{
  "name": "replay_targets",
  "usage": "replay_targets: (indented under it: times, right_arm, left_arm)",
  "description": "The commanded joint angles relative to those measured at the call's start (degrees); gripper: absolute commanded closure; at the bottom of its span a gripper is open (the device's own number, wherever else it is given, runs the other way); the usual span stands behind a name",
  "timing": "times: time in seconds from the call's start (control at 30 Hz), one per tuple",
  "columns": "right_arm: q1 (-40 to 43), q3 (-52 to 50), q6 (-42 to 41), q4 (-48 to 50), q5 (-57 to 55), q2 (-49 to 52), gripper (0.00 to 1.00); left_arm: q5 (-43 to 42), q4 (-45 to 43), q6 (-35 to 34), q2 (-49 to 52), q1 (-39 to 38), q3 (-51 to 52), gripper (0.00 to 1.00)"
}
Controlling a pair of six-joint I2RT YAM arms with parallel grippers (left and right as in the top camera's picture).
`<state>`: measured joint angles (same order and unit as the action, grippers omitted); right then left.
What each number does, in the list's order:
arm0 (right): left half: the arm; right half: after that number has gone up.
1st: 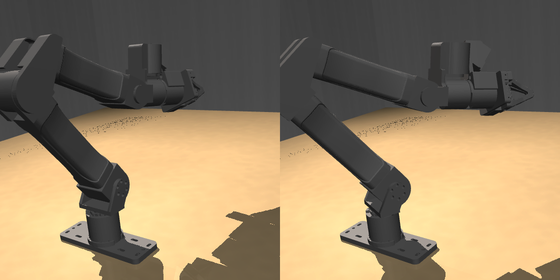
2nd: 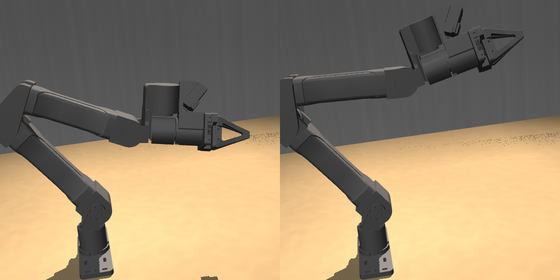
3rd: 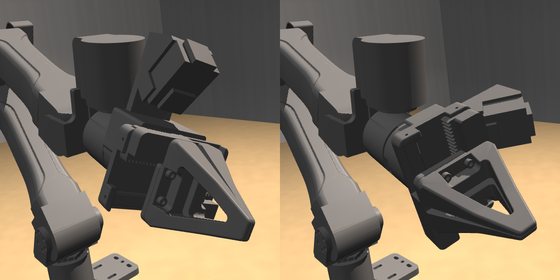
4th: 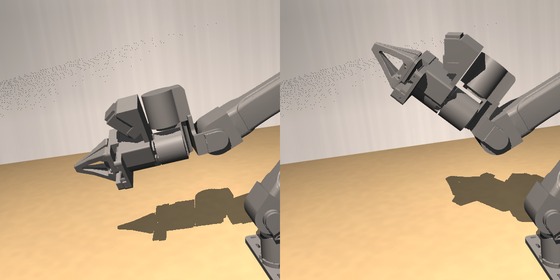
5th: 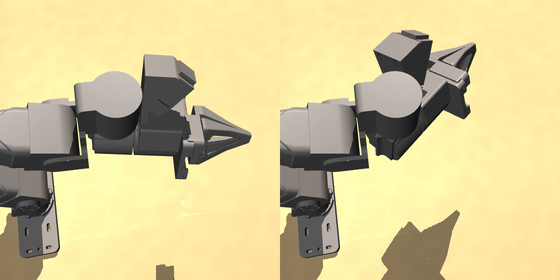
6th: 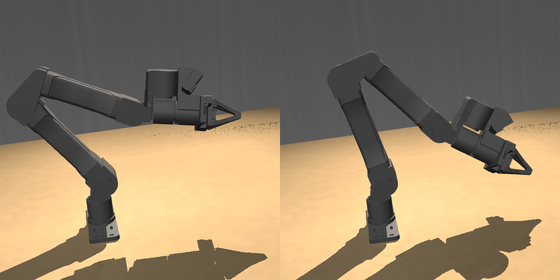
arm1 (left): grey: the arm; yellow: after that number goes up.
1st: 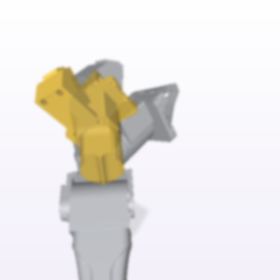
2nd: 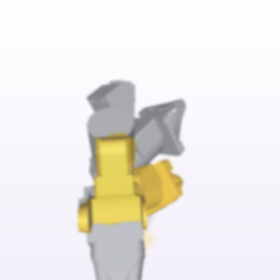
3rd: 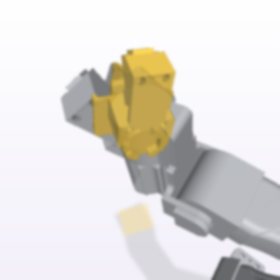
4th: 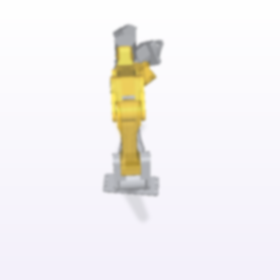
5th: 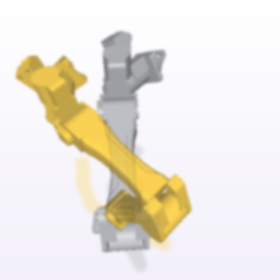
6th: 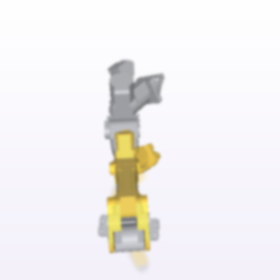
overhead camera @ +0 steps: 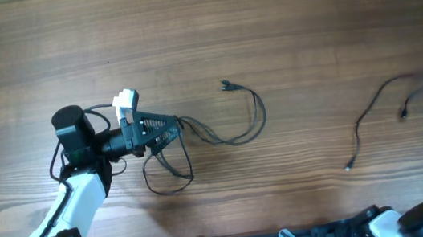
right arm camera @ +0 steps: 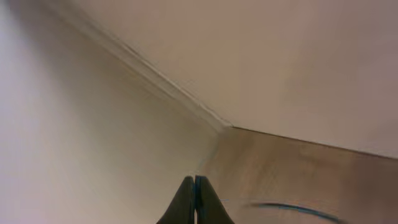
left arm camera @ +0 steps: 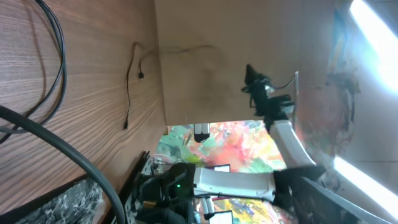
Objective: Untangle cables
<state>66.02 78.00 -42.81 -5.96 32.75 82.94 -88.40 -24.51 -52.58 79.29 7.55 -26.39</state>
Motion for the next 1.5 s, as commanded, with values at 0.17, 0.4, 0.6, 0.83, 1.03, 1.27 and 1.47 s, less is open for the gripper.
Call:
replay_targets:
  times: [0.17,0.4,0.6,0.83,1.03,1.27,1.47]
  right_arm:
    - [4.26,0.42,-10.43,1.68,12.24,8.48,0.91]
    - [-6.25,0.26,-9.62,-41.46,-18.69,13.53,0.02]
    - [-18.38,-2.05,-18.53,-46.64,-21.66,16.0,0.0]
    - [-28.2,-4.55,-21.59,-41.42,-39.95,20.33,0.0]
    - [-28.17,-4.57,-29.99,-42.29,-42.95,24.68,0.01]
    - [-28.2,-4.57,-12.31,-29.79,-33.99,32.74,0.07]
    - [-28.35,-4.57,-7.78,-25.99,-29.99,36.57,0.28]
  left_arm:
    - [-0.26,-0.11,1.4,0.39,-0.26,0.37,0.0]
    - [0.17,-0.07,1.36,0.39,-0.26,0.37,0.0]
    - [0.87,1.84,1.38,0.39,-0.26,0.37,0.0]
    - [0.85,1.84,1.16,0.39,-0.26,0.37,0.0]
    - [0.87,2.29,1.18,0.39,-0.26,0.37,0.0]
    - [1.05,2.29,1.16,0.39,-0.26,0.37,0.0]
    - [2.05,2.51,1.16,0.39,-0.28,0.37,0.0]
